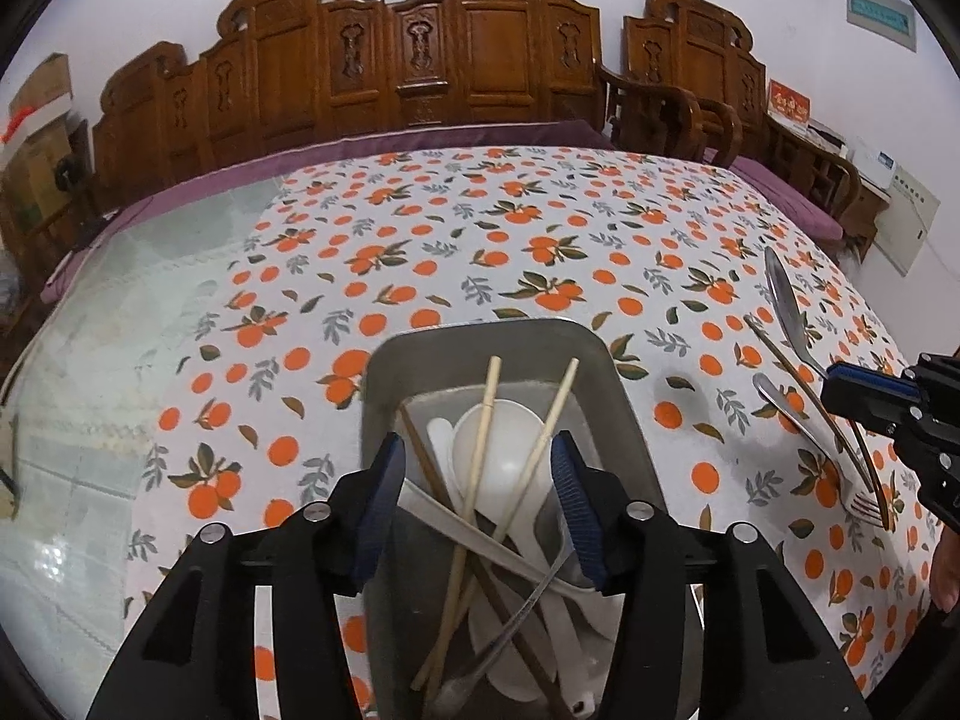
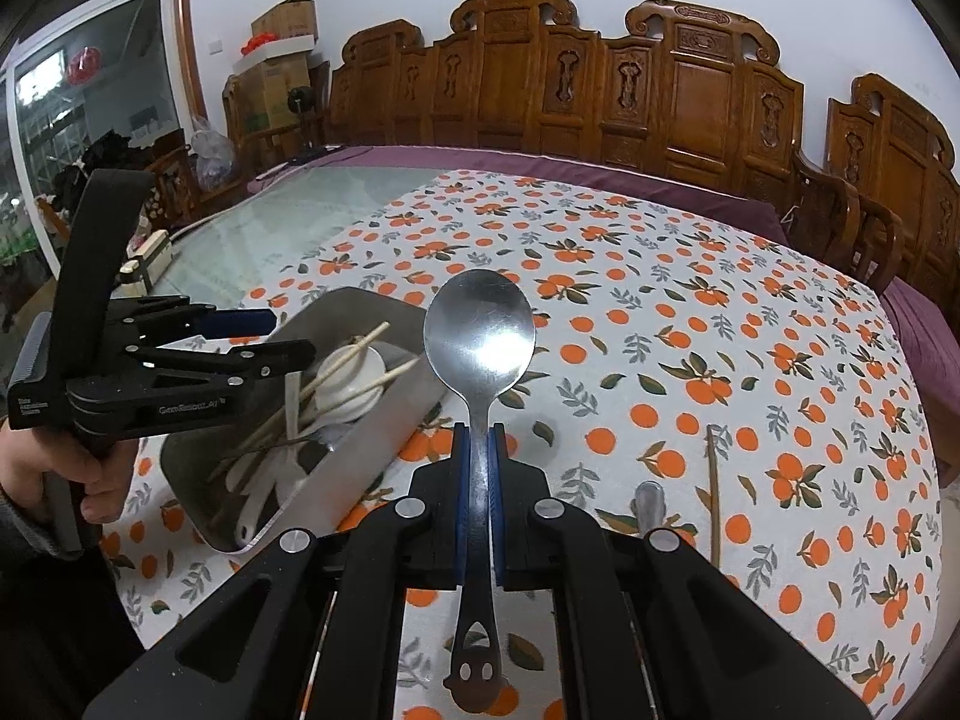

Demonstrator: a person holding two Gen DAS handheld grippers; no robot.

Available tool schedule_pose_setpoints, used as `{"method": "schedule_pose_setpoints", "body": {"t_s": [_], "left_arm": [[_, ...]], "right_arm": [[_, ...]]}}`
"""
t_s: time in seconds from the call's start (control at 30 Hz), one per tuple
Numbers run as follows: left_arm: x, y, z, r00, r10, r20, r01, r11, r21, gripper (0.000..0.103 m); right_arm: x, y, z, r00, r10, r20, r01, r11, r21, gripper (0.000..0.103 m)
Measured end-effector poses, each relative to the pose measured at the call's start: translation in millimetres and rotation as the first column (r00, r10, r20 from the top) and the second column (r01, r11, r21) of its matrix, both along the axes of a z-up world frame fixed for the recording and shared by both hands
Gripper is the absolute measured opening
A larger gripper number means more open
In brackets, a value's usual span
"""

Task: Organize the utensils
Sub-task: 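Lower the metal spoon into the tray and open the left tool, then lower the metal spoon into the tray and open the right tool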

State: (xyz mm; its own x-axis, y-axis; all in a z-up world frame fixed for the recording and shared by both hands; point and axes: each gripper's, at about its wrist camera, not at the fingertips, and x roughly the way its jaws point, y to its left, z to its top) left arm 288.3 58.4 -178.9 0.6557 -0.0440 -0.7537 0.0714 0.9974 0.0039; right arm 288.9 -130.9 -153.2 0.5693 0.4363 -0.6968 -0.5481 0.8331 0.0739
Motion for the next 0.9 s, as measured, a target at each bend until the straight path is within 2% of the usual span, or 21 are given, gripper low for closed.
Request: {"method": "schedule_pose_setpoints", "body": {"t_s": [0.43,0.6,0.9], "left_arm": [[-9,31,23,0.997,0.036,0.076,-0.035,0.999,-0.01,0.088],[-13,51,30,0.994,0.064,0.091,-0.062,0.998,-0.024,0.091],[-18,85,46,0.981,0.138,0.134,-0.129,0.989,-0.072,0.092]], "right_arm": [[-16,40,3,0.999,0.021,-0.024,-0.02,0.999,0.048,0.007],[-14,56,7,0.999,0.03,-0.03,-0.028,0.998,0.061,0.007],[3,89,4,0.995,0.019,-0.101,-0.006,0.991,0.131,0.007]]}}
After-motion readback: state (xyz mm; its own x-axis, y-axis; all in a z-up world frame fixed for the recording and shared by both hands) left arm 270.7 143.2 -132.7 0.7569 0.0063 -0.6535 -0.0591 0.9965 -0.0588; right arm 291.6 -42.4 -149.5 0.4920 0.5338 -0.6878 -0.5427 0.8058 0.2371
